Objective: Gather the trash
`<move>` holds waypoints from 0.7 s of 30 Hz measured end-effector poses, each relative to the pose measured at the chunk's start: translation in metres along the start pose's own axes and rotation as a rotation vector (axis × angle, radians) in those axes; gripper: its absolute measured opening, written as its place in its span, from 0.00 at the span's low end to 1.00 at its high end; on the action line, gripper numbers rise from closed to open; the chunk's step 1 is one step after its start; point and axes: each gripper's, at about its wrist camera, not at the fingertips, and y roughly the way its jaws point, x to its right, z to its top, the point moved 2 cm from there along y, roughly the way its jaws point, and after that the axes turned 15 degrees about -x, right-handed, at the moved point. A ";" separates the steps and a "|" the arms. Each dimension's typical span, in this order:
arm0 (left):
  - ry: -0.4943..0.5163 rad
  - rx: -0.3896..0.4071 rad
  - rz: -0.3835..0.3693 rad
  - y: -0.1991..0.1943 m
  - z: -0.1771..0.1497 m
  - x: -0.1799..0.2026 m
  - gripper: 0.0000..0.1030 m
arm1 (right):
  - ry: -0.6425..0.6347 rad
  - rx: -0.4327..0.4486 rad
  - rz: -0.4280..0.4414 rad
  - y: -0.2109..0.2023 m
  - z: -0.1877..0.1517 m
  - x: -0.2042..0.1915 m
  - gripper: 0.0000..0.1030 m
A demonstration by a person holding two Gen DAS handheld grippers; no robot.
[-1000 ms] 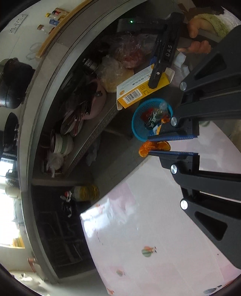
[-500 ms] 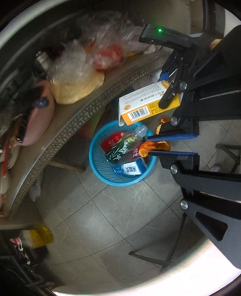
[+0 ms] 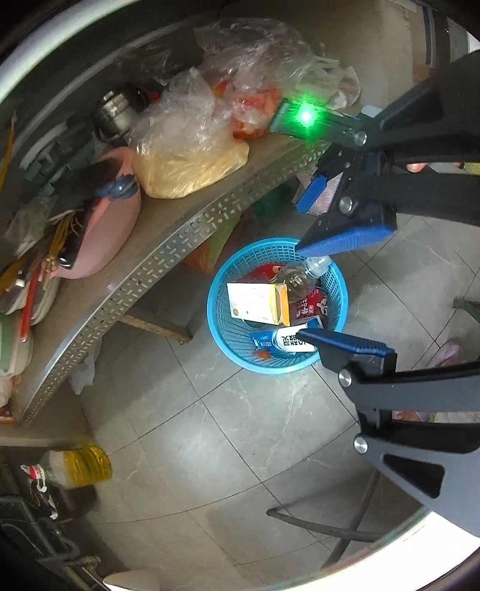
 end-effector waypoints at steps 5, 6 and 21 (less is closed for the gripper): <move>0.014 0.062 0.014 -0.032 -0.026 -0.005 0.39 | -0.017 0.031 0.009 -0.020 -0.025 -0.005 0.75; 0.017 0.079 0.013 -0.039 -0.033 -0.004 0.40 | -0.028 0.036 0.012 -0.023 -0.025 -0.009 0.75; -0.144 0.479 0.238 -0.150 -0.232 -0.041 0.91 | -0.454 0.321 0.023 -0.141 -0.126 -0.121 0.92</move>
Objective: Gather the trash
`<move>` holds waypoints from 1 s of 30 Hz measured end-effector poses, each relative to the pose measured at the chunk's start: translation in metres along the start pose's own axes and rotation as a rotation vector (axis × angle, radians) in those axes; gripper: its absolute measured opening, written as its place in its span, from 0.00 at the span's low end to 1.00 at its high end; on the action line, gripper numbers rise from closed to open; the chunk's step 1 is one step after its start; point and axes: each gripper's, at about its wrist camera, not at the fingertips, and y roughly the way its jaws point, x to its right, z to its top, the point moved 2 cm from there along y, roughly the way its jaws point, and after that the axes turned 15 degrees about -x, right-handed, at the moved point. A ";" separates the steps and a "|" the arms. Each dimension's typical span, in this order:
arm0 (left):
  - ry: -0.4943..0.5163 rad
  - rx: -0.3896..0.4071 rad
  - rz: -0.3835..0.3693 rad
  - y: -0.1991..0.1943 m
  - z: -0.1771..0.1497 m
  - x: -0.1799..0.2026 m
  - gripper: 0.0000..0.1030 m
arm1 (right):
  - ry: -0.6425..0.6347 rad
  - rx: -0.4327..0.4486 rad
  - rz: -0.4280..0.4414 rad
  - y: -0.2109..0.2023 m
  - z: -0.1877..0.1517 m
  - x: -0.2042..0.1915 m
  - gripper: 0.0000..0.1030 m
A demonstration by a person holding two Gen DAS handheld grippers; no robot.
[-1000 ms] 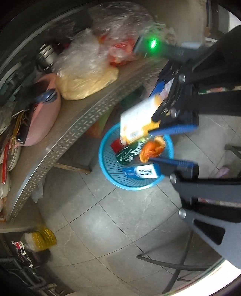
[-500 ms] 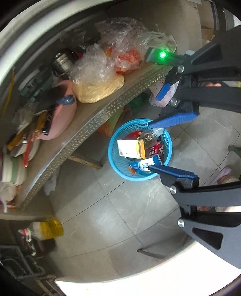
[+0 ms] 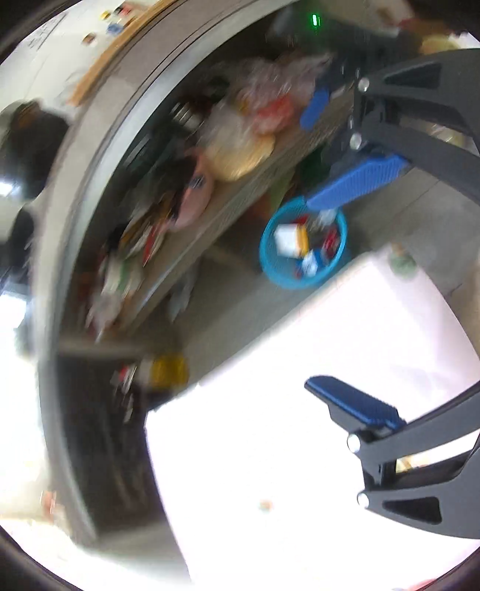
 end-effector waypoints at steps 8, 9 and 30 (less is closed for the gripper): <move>-0.177 0.118 0.129 -0.045 -0.073 -0.038 0.95 | -0.108 0.044 -0.006 -0.023 -0.013 -0.067 0.92; -0.202 0.115 0.129 -0.047 -0.080 -0.043 0.95 | -0.122 0.045 -0.028 -0.025 -0.016 -0.074 0.92; -0.404 0.057 0.324 -0.059 -0.148 -0.051 0.95 | -0.278 0.041 -0.126 -0.044 -0.051 -0.122 0.92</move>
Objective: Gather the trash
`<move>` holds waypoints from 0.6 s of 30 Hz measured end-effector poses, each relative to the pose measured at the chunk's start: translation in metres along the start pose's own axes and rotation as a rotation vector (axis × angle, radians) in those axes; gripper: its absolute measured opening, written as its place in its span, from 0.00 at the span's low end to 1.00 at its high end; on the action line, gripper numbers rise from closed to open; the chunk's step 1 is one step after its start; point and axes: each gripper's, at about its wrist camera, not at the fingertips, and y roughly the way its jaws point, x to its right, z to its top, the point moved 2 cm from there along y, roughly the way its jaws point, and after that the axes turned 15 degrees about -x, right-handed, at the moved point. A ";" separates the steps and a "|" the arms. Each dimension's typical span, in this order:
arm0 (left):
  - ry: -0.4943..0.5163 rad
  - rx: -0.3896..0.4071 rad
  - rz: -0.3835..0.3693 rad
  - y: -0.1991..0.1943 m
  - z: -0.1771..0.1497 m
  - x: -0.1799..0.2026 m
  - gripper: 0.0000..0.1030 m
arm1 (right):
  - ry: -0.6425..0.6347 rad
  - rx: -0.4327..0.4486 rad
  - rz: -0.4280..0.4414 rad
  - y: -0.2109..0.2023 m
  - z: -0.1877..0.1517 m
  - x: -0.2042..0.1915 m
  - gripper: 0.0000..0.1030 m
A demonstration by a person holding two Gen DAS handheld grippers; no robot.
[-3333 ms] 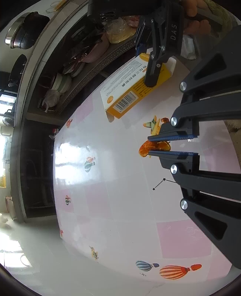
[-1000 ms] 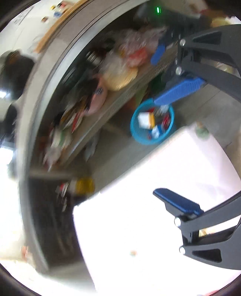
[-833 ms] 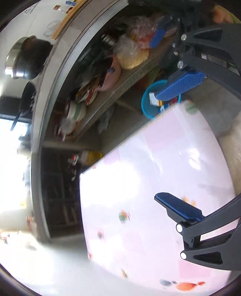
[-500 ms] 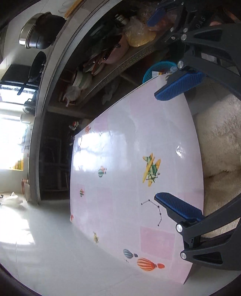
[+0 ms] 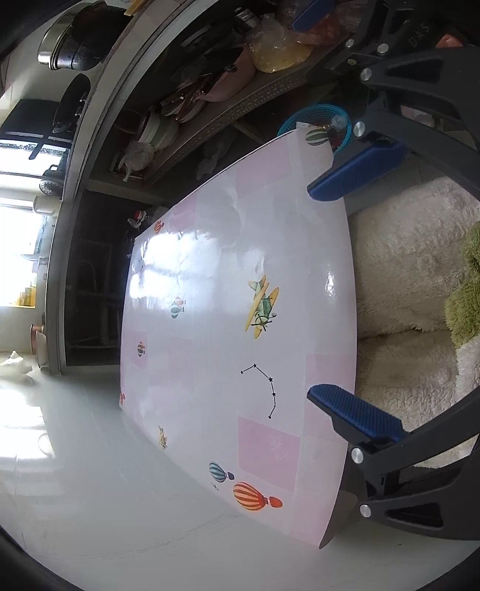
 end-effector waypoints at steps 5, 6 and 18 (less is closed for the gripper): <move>0.039 -0.063 -0.012 0.008 -0.003 0.010 0.95 | -0.004 -0.036 -0.034 0.002 -0.007 0.005 0.92; 0.041 -0.071 -0.013 0.010 -0.004 0.010 0.95 | 0.000 -0.037 -0.036 0.002 -0.008 0.007 0.92; 0.059 -0.087 0.024 0.014 -0.005 0.016 0.95 | 0.069 -0.060 -0.024 0.006 -0.015 0.028 0.92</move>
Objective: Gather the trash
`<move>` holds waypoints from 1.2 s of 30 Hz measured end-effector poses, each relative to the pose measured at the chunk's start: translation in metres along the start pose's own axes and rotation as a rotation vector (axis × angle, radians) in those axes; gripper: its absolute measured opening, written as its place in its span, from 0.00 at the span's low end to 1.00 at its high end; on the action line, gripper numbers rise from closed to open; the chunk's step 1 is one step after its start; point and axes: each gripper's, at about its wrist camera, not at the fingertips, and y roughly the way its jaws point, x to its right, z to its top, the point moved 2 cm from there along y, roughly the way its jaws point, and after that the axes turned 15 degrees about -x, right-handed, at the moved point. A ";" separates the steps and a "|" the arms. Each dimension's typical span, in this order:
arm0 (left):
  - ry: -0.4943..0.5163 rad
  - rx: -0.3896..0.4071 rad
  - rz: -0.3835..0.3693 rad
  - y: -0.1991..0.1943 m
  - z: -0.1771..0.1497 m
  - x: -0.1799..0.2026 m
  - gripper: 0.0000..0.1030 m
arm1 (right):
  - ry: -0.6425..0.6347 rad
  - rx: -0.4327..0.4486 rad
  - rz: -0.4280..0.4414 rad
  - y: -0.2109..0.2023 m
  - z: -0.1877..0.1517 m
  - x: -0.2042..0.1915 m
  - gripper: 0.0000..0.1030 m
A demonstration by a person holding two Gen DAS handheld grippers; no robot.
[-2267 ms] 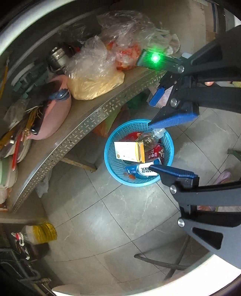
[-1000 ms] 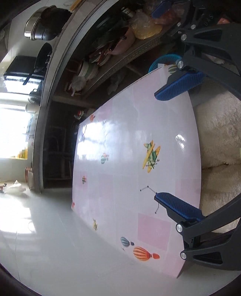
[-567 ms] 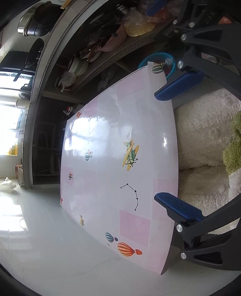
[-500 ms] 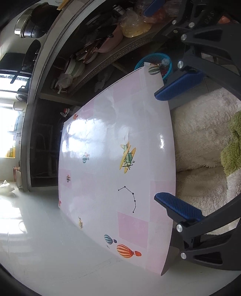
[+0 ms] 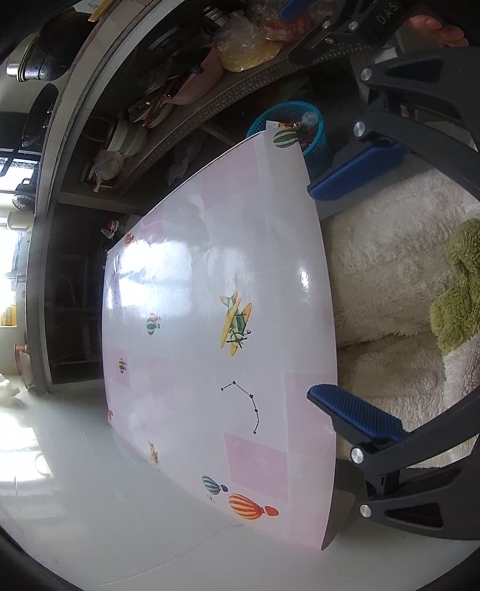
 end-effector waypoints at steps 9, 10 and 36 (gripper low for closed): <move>-0.004 -0.014 0.028 0.004 0.000 -0.003 0.95 | 0.015 -0.012 0.025 0.004 0.000 0.005 0.92; -0.005 -0.015 0.032 0.004 0.000 -0.004 0.95 | 0.017 -0.012 0.025 0.004 0.000 0.005 0.92; 0.085 -0.044 0.080 0.009 -0.005 0.005 0.95 | 0.028 -0.039 -0.022 0.009 -0.003 0.023 0.92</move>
